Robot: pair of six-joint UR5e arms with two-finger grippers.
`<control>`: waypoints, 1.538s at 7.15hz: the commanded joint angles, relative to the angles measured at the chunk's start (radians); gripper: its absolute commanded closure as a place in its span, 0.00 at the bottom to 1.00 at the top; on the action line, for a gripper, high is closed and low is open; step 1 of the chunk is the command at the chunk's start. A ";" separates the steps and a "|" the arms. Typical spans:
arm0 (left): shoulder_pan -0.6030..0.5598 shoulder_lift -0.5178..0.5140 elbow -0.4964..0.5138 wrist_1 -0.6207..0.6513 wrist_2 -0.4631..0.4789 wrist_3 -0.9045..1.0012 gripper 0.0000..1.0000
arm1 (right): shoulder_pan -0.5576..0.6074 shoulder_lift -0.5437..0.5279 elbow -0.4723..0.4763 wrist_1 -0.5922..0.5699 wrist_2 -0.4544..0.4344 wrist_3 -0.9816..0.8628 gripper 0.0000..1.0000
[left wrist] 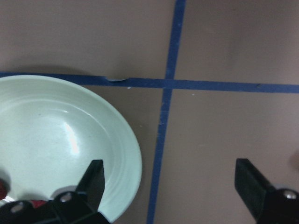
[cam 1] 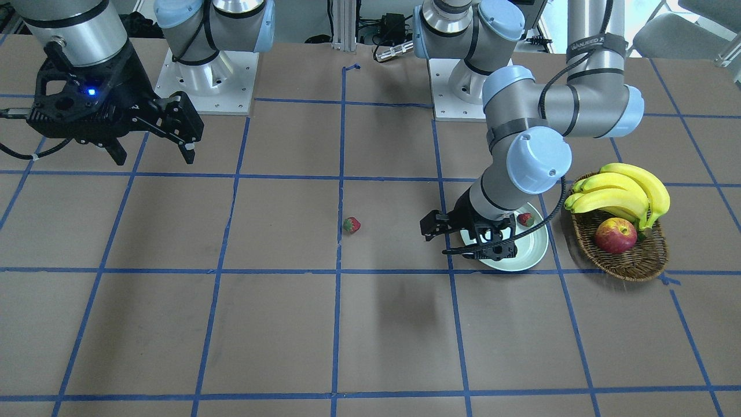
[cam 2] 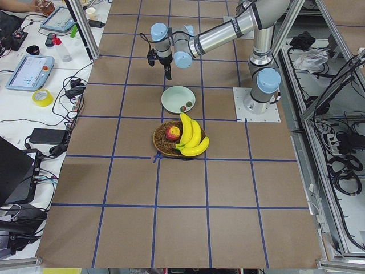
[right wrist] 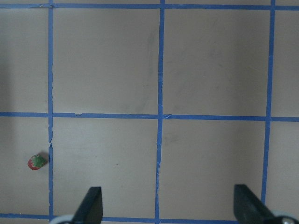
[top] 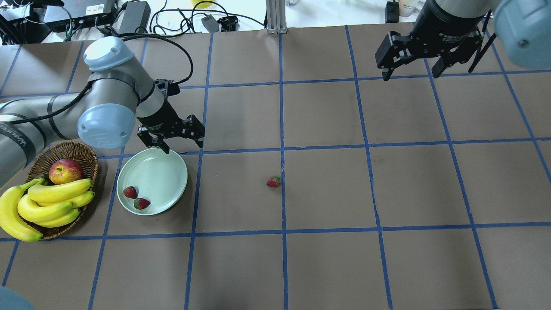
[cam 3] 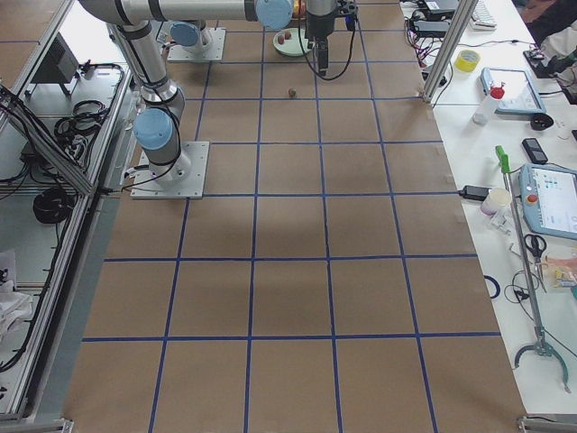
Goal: Collect all strawberries into plate
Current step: 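Reach the left gripper to the last strawberry and grasp it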
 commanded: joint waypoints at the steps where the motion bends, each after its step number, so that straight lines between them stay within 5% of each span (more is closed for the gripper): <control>1: -0.166 -0.031 -0.007 0.126 -0.044 -0.200 0.00 | 0.000 0.000 0.000 0.001 0.000 0.000 0.00; 4: -0.204 -0.081 -0.030 0.134 -0.086 -0.434 0.00 | 0.000 0.000 0.000 0.001 0.000 0.000 0.00; 9: -0.225 -0.155 -0.039 0.145 -0.130 -0.473 0.06 | 0.000 0.000 0.000 0.001 0.000 0.000 0.00; 10: -0.225 -0.164 -0.038 0.149 -0.153 -0.471 0.29 | 0.000 0.000 0.000 0.001 0.000 0.000 0.00; 11: -0.225 -0.172 -0.039 0.148 -0.182 -0.473 0.34 | 0.000 0.000 0.000 0.001 0.000 0.000 0.00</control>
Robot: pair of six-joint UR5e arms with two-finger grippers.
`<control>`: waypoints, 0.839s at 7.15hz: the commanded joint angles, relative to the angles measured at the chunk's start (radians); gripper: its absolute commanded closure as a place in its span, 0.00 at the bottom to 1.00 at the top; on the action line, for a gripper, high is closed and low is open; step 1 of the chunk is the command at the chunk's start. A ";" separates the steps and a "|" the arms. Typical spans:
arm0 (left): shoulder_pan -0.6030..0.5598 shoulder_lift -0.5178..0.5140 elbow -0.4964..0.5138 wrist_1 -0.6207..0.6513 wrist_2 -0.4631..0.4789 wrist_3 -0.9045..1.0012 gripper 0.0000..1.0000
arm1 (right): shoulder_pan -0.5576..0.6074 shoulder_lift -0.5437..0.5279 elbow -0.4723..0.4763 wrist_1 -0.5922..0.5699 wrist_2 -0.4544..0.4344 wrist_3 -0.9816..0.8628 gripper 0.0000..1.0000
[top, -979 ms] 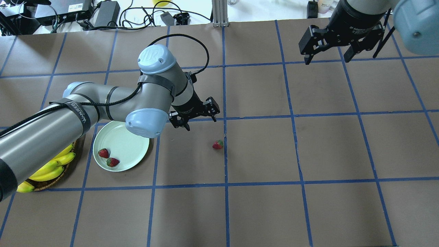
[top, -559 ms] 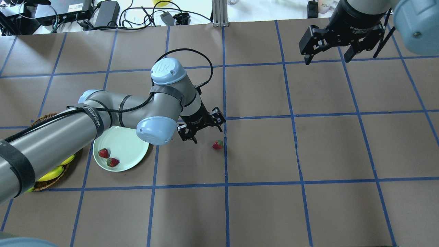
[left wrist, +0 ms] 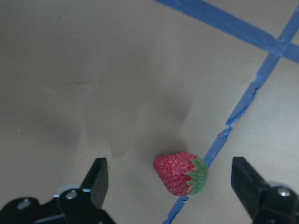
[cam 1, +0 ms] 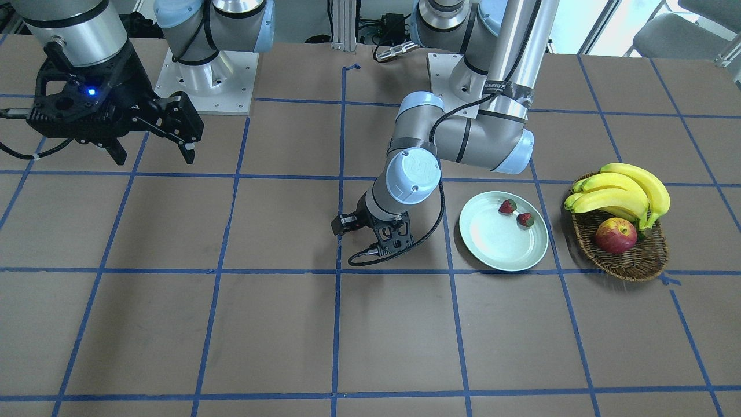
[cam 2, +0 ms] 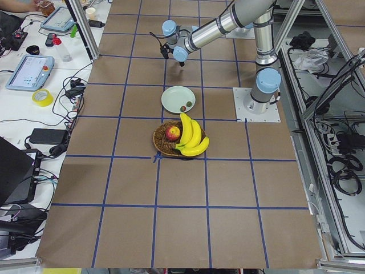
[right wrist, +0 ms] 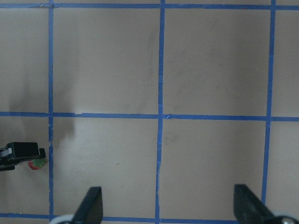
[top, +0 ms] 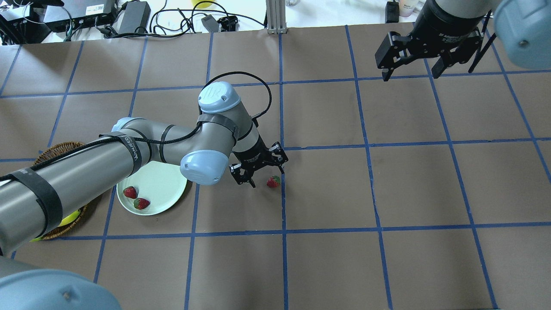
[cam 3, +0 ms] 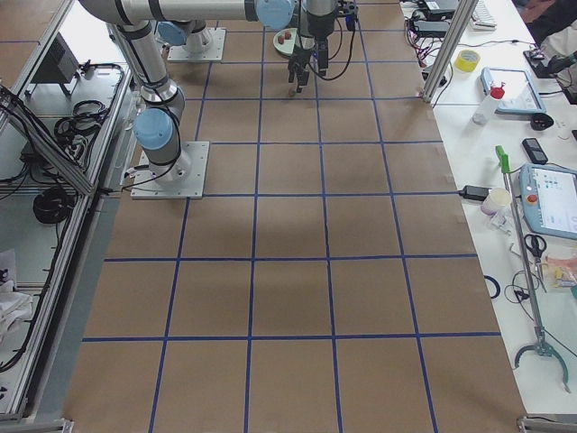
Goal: Collect all strawberries into plate
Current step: 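Reach the left gripper to the last strawberry and grasp it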
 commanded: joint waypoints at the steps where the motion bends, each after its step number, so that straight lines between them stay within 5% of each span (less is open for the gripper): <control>1: -0.001 -0.016 0.001 0.001 -0.031 -0.002 0.69 | 0.000 0.000 0.000 0.000 0.000 0.000 0.00; 2: -0.001 -0.016 0.002 0.001 -0.028 -0.003 1.00 | 0.000 0.002 0.000 0.000 0.000 0.000 0.00; 5: 0.009 0.029 0.031 0.002 0.004 0.010 1.00 | 0.002 0.000 0.000 0.000 0.000 0.000 0.00; 6: 0.019 0.041 0.083 -0.004 0.090 0.019 1.00 | 0.000 0.000 0.000 0.000 -0.003 0.000 0.00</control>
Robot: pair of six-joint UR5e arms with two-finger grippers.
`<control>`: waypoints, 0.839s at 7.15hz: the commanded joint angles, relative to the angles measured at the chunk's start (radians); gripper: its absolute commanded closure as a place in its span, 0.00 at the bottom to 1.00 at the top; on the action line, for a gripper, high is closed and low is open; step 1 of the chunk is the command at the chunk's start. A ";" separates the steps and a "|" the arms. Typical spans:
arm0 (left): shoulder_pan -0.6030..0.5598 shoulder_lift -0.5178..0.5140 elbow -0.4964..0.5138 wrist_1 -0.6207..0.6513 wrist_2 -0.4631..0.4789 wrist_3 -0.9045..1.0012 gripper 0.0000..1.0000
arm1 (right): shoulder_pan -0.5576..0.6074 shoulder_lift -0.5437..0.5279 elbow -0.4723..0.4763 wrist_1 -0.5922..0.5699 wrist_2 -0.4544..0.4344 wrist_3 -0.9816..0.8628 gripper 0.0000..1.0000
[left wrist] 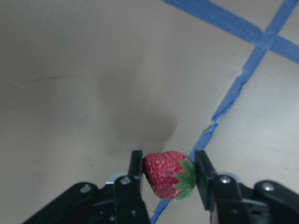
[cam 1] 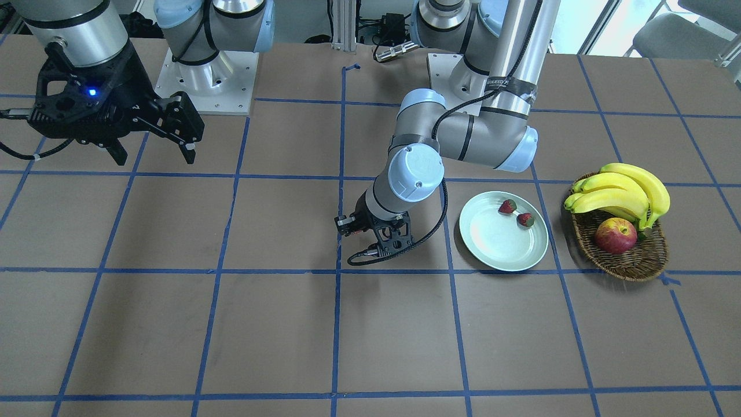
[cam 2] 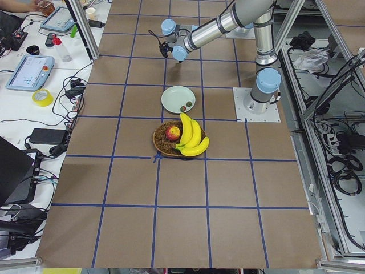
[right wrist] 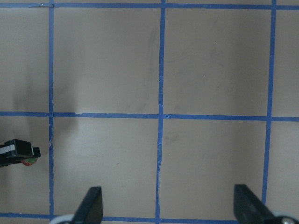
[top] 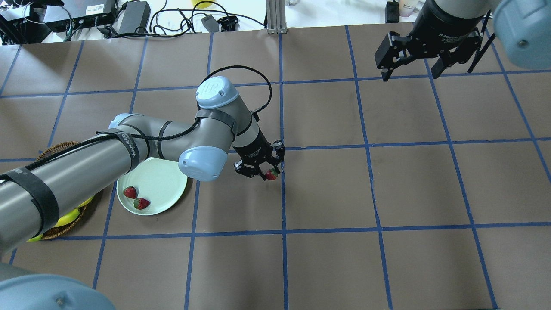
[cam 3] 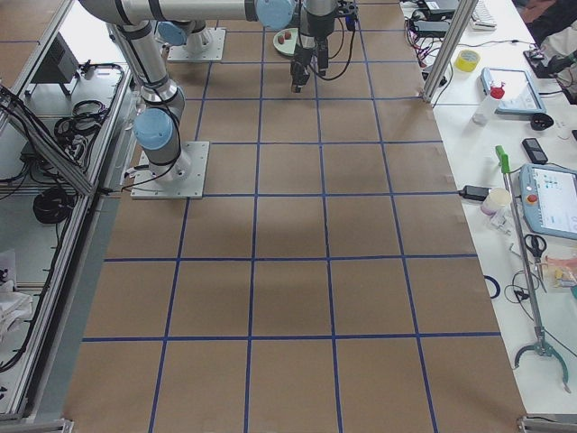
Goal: Collect all strawberries into plate
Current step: 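Carry the strawberry into the plate and release it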
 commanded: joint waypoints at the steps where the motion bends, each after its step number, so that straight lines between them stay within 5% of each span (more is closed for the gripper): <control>1: 0.058 0.032 0.090 -0.041 0.142 0.064 1.00 | -0.001 0.000 0.000 0.000 -0.001 0.000 0.00; 6: 0.364 0.093 0.060 -0.214 0.316 0.501 1.00 | -0.001 0.000 0.000 -0.002 -0.002 0.000 0.00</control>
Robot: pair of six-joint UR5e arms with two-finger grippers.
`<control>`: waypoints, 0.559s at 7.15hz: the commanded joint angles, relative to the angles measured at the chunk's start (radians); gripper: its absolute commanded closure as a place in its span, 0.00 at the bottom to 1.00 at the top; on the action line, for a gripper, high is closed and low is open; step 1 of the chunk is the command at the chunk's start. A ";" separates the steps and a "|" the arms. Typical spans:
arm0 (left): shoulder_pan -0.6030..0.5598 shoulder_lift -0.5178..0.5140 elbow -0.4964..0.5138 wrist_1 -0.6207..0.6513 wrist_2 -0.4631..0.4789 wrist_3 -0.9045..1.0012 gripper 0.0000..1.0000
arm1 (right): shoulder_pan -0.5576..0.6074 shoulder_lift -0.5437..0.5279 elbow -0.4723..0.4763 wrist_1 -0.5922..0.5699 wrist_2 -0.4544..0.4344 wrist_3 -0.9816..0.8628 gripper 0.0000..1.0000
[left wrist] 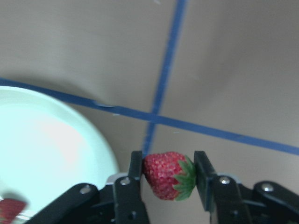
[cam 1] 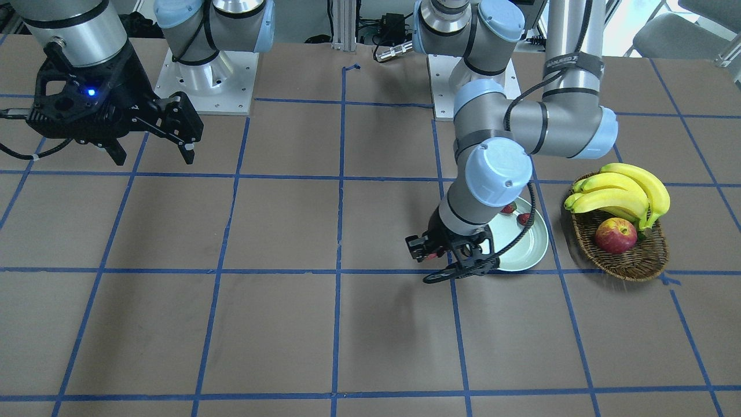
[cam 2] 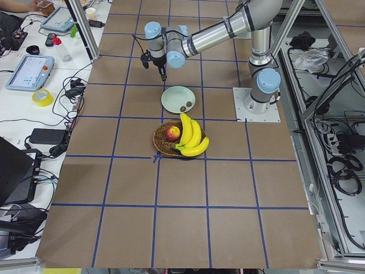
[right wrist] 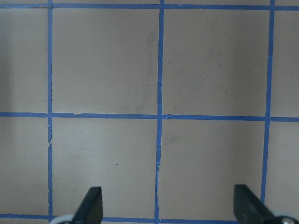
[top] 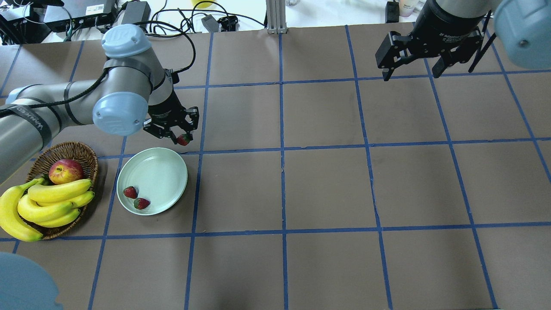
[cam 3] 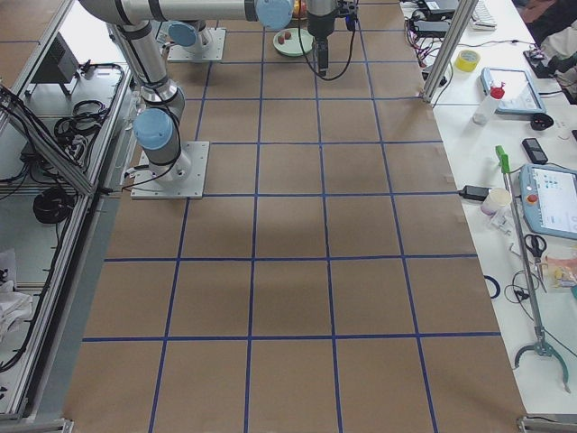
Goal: Collect all strawberries into plate
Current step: 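Carry the strawberry into the plate and release it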
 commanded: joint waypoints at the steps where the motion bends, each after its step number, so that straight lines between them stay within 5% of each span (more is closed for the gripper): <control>1: 0.068 0.002 -0.053 -0.013 0.020 0.091 1.00 | 0.000 0.000 0.000 0.001 0.000 0.000 0.00; 2: 0.096 0.002 -0.111 -0.008 0.014 0.102 0.91 | 0.000 0.000 0.000 0.001 0.000 0.000 0.00; 3: 0.098 0.005 -0.126 0.001 0.014 0.123 0.01 | 0.000 0.000 0.000 0.001 0.000 0.000 0.00; 4: 0.098 0.016 -0.115 0.001 0.019 0.125 0.00 | 0.000 0.000 0.000 0.001 0.000 0.000 0.00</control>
